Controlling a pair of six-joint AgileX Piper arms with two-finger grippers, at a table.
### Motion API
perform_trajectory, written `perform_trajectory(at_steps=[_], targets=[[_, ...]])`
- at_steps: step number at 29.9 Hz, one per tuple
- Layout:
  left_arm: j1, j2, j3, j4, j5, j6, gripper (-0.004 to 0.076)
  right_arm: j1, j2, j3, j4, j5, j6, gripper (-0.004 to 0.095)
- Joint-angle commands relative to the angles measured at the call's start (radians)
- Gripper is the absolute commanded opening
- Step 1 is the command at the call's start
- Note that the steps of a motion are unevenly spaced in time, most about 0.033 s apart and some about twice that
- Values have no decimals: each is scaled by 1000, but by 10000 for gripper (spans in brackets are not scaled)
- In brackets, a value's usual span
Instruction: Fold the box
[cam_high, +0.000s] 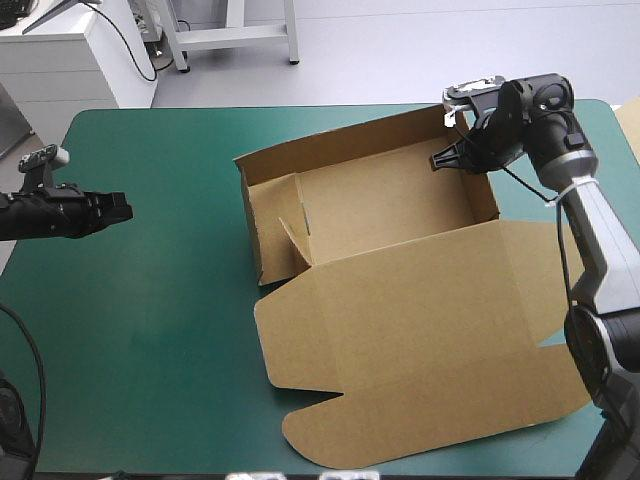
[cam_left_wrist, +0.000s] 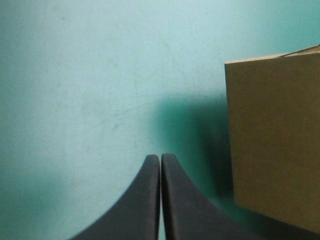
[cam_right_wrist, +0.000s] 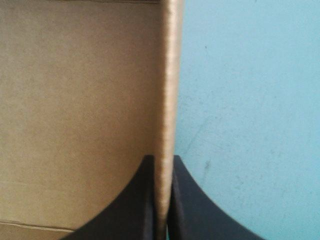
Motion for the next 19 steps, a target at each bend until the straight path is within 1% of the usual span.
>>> perform_trajectory(at_steps=[1,6,9,14,17,19], targets=[[0,-38,-23,-183,15,12,-8,-4,-62,-30,13,2,-4,-17],[0,-38,-23,-352,77,79,-8,-2,-62,-32,70,0,11,-17],[0,-38,-23,-408,87,92,-8,-2,-62,-48,70,-12,28,-17],[0,-38,-23,-425,125,92,-8,-2,-63,-136,70,-15,38,-17],[0,-38,-23,-472,145,118,-8,-2,-63,-172,54,-17,44,-17],[0,-38,-23,-494,148,120,-8,-2,-63,-191,90,-21,37,-17]])
